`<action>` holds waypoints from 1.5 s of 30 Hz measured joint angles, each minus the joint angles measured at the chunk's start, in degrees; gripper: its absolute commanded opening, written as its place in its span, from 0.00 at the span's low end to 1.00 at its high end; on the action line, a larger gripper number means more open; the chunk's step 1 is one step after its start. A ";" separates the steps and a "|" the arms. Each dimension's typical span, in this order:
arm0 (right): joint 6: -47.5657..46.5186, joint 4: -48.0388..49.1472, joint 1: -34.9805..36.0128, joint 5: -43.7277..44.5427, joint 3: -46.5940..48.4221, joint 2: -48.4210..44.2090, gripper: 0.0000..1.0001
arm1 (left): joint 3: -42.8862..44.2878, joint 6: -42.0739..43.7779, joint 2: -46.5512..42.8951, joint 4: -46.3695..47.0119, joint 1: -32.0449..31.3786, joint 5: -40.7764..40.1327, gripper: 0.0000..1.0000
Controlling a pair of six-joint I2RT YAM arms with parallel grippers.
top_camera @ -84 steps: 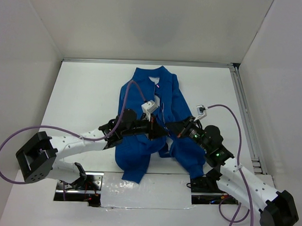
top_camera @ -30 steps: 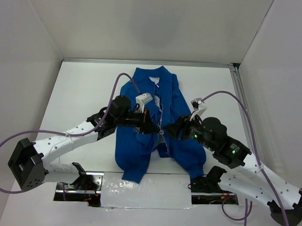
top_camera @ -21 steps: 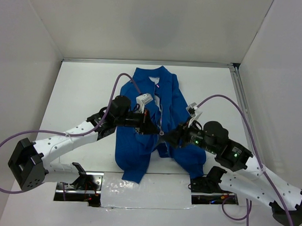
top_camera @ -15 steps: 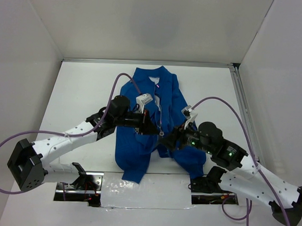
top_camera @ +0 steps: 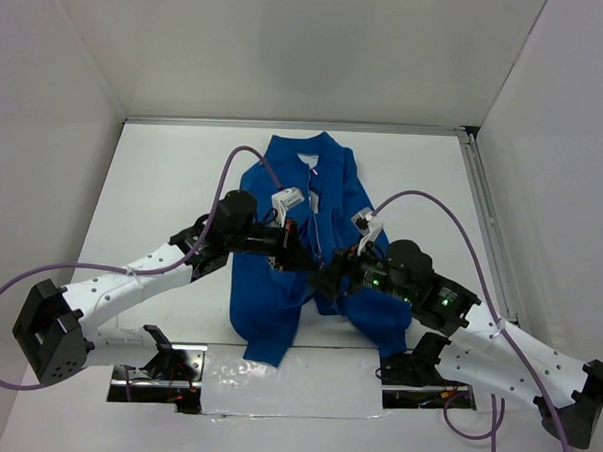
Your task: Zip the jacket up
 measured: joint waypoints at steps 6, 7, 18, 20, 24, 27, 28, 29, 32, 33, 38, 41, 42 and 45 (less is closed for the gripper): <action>-0.79 2.36 0.00 -0.48 -1.36 0.24 0.53 | -0.72 -0.11 -0.15 0.81 0.00 0.96 0.00; -0.85 2.54 0.00 -0.74 -1.36 0.26 0.45 | -0.72 -0.13 -0.15 0.85 0.00 0.96 0.00; 0.59 1.14 0.00 -1.38 -1.36 0.20 0.46 | -0.90 -1.36 -0.22 0.46 0.00 -1.55 0.00; 0.98 0.52 0.00 -1.51 -1.36 0.20 0.45 | -0.98 -1.36 -0.35 0.44 0.00 -2.03 0.00; 1.66 -1.07 0.00 -2.03 -1.22 0.26 0.36 | -0.98 -1.36 -0.55 0.44 0.00 -2.82 0.00; 2.14 -1.86 0.00 -2.51 -0.83 0.44 0.26 | -0.98 -1.36 -0.57 0.46 0.00 -3.21 0.00; 2.25 -2.08 0.00 -2.45 -0.63 0.50 0.11 | -0.98 -1.36 -0.57 0.50 0.00 -3.21 0.00; 2.08 -2.10 0.00 -2.38 -0.48 0.57 0.08 | -0.98 -1.36 -0.57 0.59 0.00 -3.23 0.00; 2.40 -2.89 0.00 -1.57 0.15 0.90 0.01 | -1.16 -1.31 -0.63 0.87 0.00 -3.30 0.00; 2.38 -3.10 0.00 -1.31 0.26 1.07 0.00 | -1.20 -1.29 -0.68 0.87 0.00 -3.39 0.00; 2.36 -4.20 0.00 -0.85 1.25 1.55 0.00 | -1.20 -1.11 -0.68 1.05 0.00 -3.50 0.00; 2.36 -5.25 -0.02 -0.72 2.32 1.60 0.00 | -1.38 -1.03 -0.74 1.25 -0.09 -3.85 0.00; 2.40 -5.05 0.00 -0.85 2.62 1.60 0.00 | -1.66 -0.96 -0.81 1.36 -0.13 -4.04 0.00; 2.45 -5.18 0.00 -0.85 3.41 1.57 0.00 | -2.27 -0.85 -0.81 1.81 -0.76 -4.11 0.00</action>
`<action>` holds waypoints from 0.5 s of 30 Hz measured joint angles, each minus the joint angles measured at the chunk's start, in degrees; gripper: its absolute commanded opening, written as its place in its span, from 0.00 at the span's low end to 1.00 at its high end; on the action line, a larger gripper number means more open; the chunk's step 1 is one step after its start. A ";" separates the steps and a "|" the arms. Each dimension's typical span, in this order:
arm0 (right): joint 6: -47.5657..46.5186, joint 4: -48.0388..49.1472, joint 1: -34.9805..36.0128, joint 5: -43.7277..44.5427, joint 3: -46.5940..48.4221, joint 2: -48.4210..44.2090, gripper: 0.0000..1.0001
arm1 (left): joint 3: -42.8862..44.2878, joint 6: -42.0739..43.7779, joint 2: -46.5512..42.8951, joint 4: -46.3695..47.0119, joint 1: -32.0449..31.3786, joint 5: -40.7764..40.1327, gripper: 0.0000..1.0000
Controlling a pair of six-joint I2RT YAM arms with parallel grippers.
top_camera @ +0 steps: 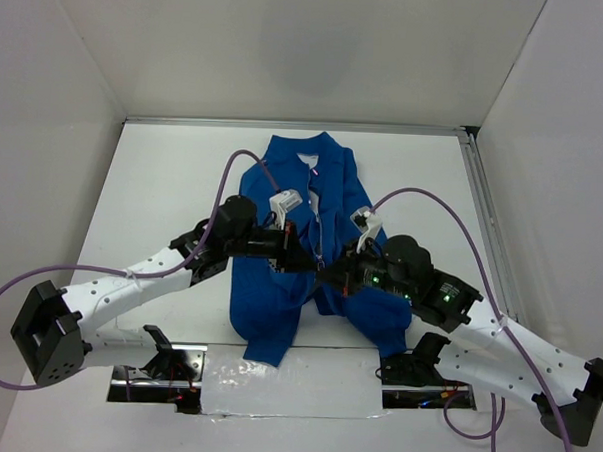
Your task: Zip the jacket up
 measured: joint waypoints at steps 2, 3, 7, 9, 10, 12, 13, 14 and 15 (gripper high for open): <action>0.07 -0.24 0.00 -0.02 0.22 0.04 0.00 | -0.09 0.52 -0.09 0.28 -0.50 -0.55 0.00; 0.24 -0.59 0.00 -0.02 0.52 0.11 0.00 | -0.11 0.92 -0.15 0.35 -0.68 -0.85 0.00; 2.03 -2.58 -0.02 0.13 4.04 2.69 0.00 | -0.68 1.53 -0.66 1.33 -1.51 -1.81 0.00; 3.93 -4.07 -0.35 0.20 6.32 4.81 0.00 | -1.14 2.49 -1.29 1.86 -2.05 -3.13 0.00; 5.18 -4.44 -0.96 -0.24 7.28 5.90 0.00 | -1.53 2.82 -1.73 2.16 -2.47 -4.28 0.00; 7.74 -4.42 -2.16 -1.53 7.69 6.88 0.00 | -2.27 3.39 -2.43 2.49 -3.19 -6.56 0.00; 8.79 -4.42 -2.80 -2.16 7.69 7.21 0.00 | -2.62 3.89 -2.60 2.54 -3.65 -7.56 0.00; 10.12 -4.44 -3.39 -2.80 7.69 7.58 0.00 | -2.95 4.09 -2.69 2.60 -4.13 -8.61 0.00; 10.99 -4.46 -3.78 -3.21 7.69 7.89 0.00 | -3.26 4.20 -2.71 2.82 -4.39 -9.42 0.00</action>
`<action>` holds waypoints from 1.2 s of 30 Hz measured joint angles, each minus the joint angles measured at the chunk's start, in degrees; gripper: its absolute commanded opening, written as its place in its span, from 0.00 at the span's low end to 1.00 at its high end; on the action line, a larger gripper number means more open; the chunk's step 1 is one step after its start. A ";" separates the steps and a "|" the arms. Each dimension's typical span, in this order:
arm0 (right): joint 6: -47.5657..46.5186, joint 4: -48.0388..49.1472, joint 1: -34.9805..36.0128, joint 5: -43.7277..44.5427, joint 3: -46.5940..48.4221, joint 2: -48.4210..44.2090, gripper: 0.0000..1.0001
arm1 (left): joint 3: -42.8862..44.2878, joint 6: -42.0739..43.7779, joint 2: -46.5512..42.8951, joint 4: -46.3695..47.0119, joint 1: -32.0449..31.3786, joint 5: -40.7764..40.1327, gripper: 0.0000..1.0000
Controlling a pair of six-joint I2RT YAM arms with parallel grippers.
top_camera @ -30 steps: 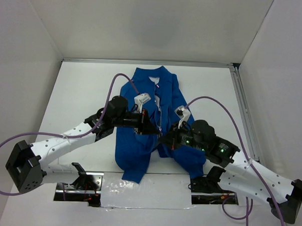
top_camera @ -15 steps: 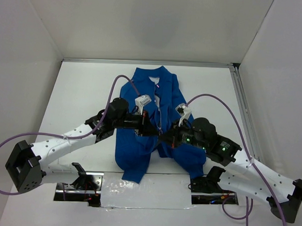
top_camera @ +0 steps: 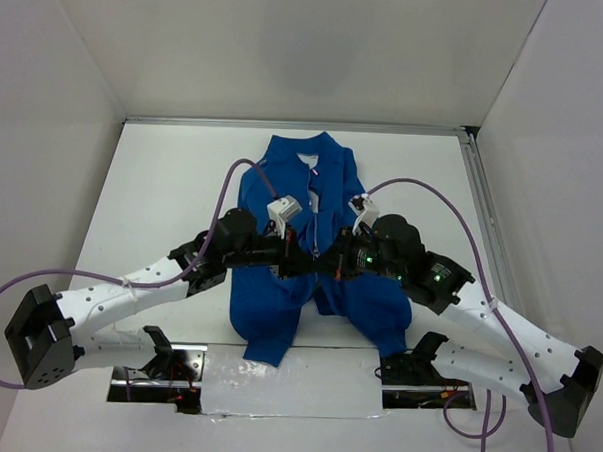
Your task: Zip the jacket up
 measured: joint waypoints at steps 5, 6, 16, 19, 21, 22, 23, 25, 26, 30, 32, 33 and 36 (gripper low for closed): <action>4.76 0.13 -2.45 -1.75 0.00 0.52 0.00 | -1.27 -0.13 -0.11 2.05 -0.35 -1.73 0.00; 5.35 0.13 -2.75 -1.84 0.00 0.50 0.00 | -1.51 -0.13 -0.15 2.54 -0.39 -1.90 0.00; 7.61 0.33 -4.72 -3.04 0.46 1.51 0.00 | -3.91 0.00 -1.14 5.07 -1.09 -3.13 0.00; 6.86 0.15 -5.14 -3.61 1.75 2.78 0.00 | -4.63 0.09 -1.49 5.97 -1.18 -2.78 0.00; 6.32 -0.46 -5.35 -3.87 3.34 3.80 0.00 | -4.83 0.15 -1.77 6.62 -1.18 -2.43 0.00; 5.99 -1.05 -5.44 -3.98 4.17 4.15 0.00 | -4.83 0.22 -1.88 6.82 -1.18 -2.32 0.00; 5.51 -1.57 -5.57 -4.02 4.92 4.46 0.00 | -4.83 0.37 -1.99 7.02 -1.18 -2.29 0.00; 4.46 -3.28 -5.73 -3.98 6.45 5.03 0.00 | -4.87 1.25 -2.19 7.41 -1.18 -1.90 0.00; 3.65 -4.42 -5.77 -3.82 7.45 5.55 0.00 | -5.05 1.57 -2.38 7.56 -1.18 -1.66 0.00; -0.33 -3.82 -6.93 -0.44 12.24 8.85 0.00 | -5.99 2.86 -2.78 5.33 -2.47 3.43 0.00; -2.75 -2.80 -7.87 0.44 15.26 10.67 0.00 | -6.54 3.32 -2.71 2.91 -3.69 6.05 0.00; -3.98 -2.67 -7.98 0.48 16.68 11.52 0.00 | -6.60 3.45 -2.71 2.19 -3.96 6.88 0.00; -6.29 -2.73 -7.82 0.33 19.50 13.42 0.00 | -6.60 3.87 -2.64 1.64 -3.98 7.61 0.00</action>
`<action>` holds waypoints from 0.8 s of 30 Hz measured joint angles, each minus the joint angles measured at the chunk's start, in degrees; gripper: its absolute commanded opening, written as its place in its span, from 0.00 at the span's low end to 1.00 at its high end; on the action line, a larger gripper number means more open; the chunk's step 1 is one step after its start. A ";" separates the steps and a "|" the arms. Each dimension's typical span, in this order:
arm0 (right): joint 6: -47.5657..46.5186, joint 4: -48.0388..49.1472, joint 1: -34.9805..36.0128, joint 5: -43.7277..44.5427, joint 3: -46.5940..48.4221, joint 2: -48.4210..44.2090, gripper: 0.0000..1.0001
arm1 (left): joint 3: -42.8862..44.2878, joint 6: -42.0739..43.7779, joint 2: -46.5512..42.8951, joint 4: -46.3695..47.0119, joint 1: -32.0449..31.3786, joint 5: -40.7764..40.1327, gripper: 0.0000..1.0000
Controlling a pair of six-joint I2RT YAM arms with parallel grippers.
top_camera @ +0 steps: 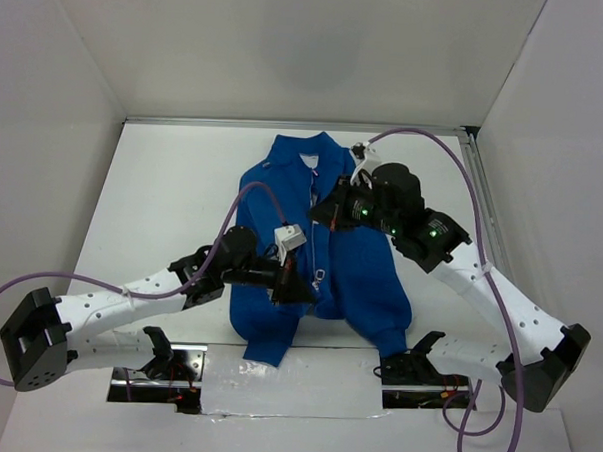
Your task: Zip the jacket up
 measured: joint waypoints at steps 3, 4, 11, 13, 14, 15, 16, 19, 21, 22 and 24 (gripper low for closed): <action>-1.40 -0.81 0.31 -0.24 0.35 0.70 0.09 | 0.02 -0.68 0.46 0.11 0.87 0.79 0.00; -1.75 -1.25 0.37 -0.17 0.15 0.66 0.13 | 0.02 -1.14 0.70 0.13 1.38 1.16 0.00; -0.72 -0.68 0.61 0.68 -12.92 -11.82 0.44 | 0.09 -6.27 0.85 1.20 4.46 0.61 0.00; -0.13 -0.09 0.68 -0.13 -16.76 -16.90 0.48 | 0.13 -8.00 0.83 2.14 4.79 0.20 0.00; 0.48 1.05 0.79 -0.81 -18.91 -19.37 0.49 | 0.13 -8.81 0.83 2.64 4.94 0.04 0.00; 0.85 1.92 0.85 -1.40 -20.65 -20.92 0.52 | 0.15 -9.53 0.83 3.08 5.05 -0.11 0.00; 1.29 2.64 0.96 -2.25 -22.32 -22.47 0.55 | 0.24 -10.27 0.83 3.30 5.11 -0.24 0.00; 2.23 4.66 1.70 -4.42 -26.25 -25.20 0.58 | 0.57 -11.87 0.83 4.22 5.25 -0.50 0.00; 2.73 5.97 2.32 -5.73 -28.33 -25.99 0.58 | 0.59 -12.98 0.83 5.27 5.31 -0.50 0.00; 2.93 6.38 2.60 -6.34 -29.03 -26.05 0.59 | 0.59 -13.33 0.85 5.73 5.33 -0.50 0.00; 3.54 7.87 2.95 -7.58 -30.34 -25.62 0.60 | 0.59 -14.34 0.85 6.27 5.40 -0.55 0.00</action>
